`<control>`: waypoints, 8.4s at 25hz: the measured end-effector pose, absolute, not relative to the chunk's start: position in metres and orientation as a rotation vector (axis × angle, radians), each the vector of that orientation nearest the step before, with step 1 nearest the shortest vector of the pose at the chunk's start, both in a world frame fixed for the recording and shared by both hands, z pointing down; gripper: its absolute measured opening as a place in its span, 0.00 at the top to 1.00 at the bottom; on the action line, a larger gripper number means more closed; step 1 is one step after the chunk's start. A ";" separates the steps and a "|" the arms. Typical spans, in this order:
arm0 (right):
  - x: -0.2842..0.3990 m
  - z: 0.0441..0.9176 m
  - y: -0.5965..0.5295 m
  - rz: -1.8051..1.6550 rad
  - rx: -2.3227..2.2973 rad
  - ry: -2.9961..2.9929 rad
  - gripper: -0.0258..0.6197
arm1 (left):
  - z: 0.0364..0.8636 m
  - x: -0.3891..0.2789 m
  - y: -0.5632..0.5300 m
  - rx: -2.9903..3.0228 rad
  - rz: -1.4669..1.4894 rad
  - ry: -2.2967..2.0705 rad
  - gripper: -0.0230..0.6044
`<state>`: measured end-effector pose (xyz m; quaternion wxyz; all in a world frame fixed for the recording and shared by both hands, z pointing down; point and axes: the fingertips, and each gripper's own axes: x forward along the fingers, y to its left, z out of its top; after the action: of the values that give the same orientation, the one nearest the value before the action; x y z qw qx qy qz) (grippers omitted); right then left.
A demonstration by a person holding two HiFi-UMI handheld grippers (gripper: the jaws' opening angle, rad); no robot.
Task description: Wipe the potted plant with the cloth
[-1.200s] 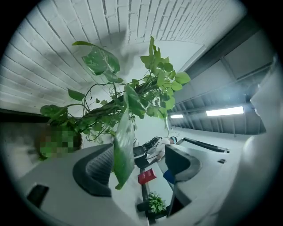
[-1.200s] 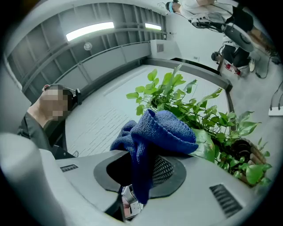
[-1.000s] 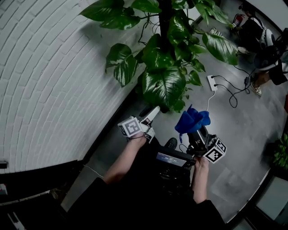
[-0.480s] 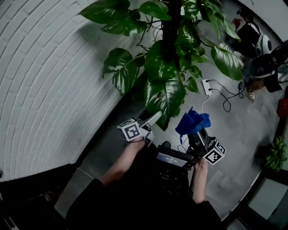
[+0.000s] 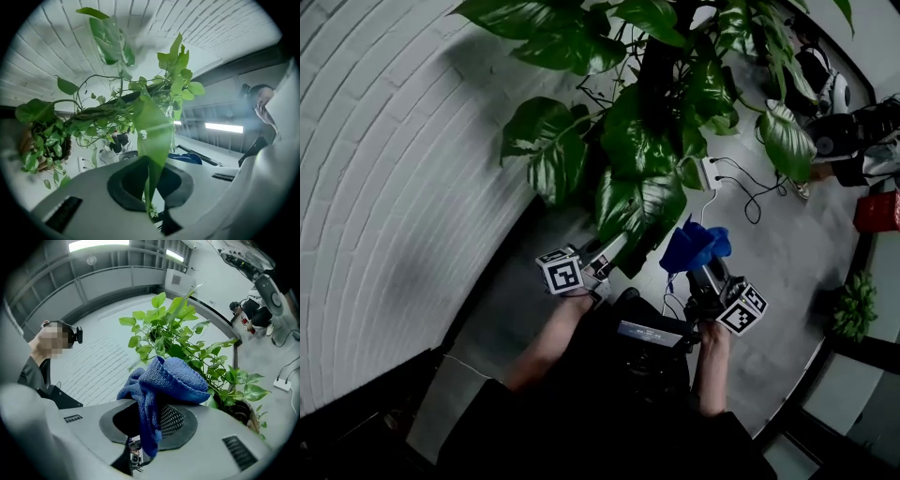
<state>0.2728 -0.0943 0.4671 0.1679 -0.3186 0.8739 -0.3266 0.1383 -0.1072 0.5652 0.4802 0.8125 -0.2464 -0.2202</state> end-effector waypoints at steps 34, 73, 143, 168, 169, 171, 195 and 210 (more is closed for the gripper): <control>0.208 0.589 -0.213 -0.971 -0.644 3.093 0.79 | 0.561 0.134 -0.107 1.850 -0.727 -0.621 0.96; 0.204 0.551 -0.178 -0.795 -0.555 3.157 0.79 | 0.532 0.135 -0.112 1.695 -1.001 -0.415 0.96; 0.168 0.590 -0.049 -0.968 -0.114 3.342 0.79 | 0.542 0.122 -0.111 1.756 -0.975 -0.461 0.95; 0.111 0.493 -0.261 -0.636 -0.744 3.193 0.79 | 0.550 0.133 -0.094 1.995 -0.694 -0.540 0.92; 0.106 0.496 -0.260 -0.646 -0.733 3.202 0.79 | 0.550 0.132 -0.093 1.996 -0.694 -0.537 0.92; 0.100 0.502 -0.255 -0.672 -0.698 3.227 0.79 | 0.551 0.132 -0.091 1.997 -0.690 -0.528 0.93; 0.140 0.531 -0.086 -0.872 -0.262 3.273 0.79 | 0.528 0.109 -0.100 1.748 -1.073 -0.334 0.82; 0.177 0.505 -0.056 -0.856 -0.091 3.218 0.79 | 0.522 0.095 -0.097 1.867 -1.020 -0.409 0.58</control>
<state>0.1773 -0.0558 0.5048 -0.0948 -0.0271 0.9617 -0.2558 0.0954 -0.0970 0.5225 0.4687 0.7614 -0.1667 -0.4158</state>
